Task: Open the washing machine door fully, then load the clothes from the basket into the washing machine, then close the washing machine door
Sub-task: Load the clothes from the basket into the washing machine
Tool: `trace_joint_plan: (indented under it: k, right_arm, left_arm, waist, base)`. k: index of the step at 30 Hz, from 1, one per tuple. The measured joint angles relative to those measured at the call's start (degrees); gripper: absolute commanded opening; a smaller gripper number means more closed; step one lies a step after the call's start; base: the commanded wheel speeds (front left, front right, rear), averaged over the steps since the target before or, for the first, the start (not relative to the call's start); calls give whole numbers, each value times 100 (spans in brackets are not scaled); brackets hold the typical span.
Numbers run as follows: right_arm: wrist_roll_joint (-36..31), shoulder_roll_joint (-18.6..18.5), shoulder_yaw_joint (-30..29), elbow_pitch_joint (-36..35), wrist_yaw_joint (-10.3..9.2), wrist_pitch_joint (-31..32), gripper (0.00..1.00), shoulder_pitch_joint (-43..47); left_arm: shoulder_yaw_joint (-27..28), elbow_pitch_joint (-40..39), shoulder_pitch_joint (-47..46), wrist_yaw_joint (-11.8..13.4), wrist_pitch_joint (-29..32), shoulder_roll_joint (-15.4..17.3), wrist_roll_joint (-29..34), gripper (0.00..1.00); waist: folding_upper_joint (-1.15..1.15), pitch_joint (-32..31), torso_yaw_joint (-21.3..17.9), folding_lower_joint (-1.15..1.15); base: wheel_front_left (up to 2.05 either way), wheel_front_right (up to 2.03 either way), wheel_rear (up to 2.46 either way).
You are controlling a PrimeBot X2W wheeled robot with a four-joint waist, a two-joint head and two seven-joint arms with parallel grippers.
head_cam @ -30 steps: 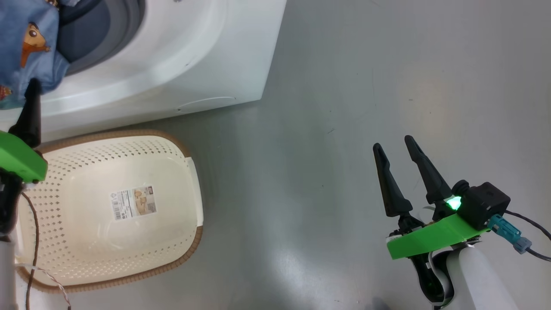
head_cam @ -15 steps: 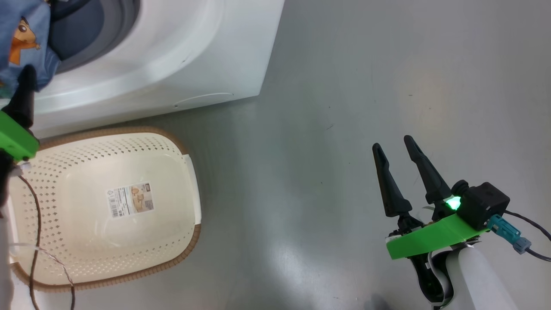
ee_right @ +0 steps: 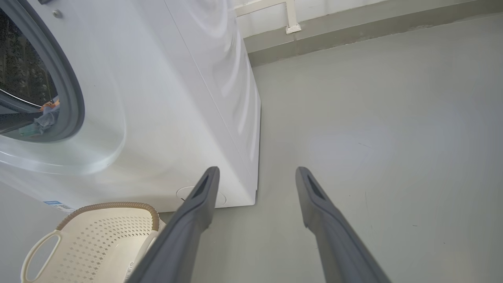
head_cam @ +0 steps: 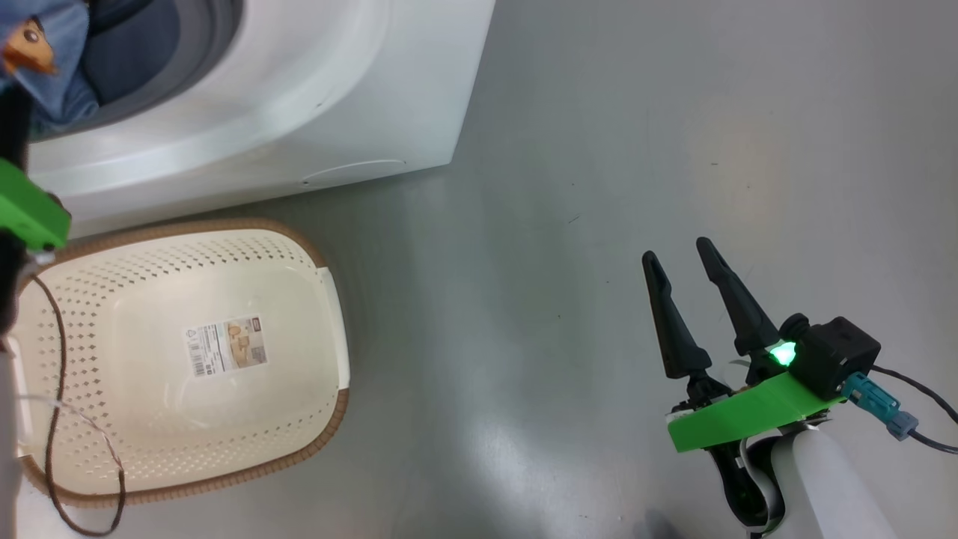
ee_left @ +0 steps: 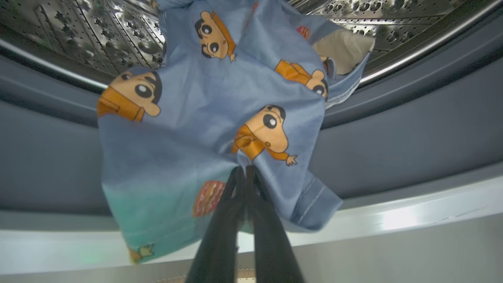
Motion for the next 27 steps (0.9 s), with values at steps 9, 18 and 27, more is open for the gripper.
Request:
trace_joint_plan:
  k: [9, 18, 27]
  right_arm:
    - [25, -1, 63, -2, 0, 0, 100, -73]
    - [53, -1, 123, -51, 0, 0, 100, -73]
    - [247, 4, 271, -143, 0, 0, 100, -68]
  left_arm:
    - [-108, 0, -491, 0, -548, 53, 236, 0]
    - [-291, 254, -1164, 0, -1294, 209, 642, 0]
    - [-509, 643, -1738, -51, -1805, 471, 746, 0]
  waist:
    - [0, 19, -71, 0]
    - [0, 128, -223, 0]
    - [0, 299, -458, 0]
  base:
    - [0, 0, 0]
    - [0, 0, 0]
    - [0, 0, 0]
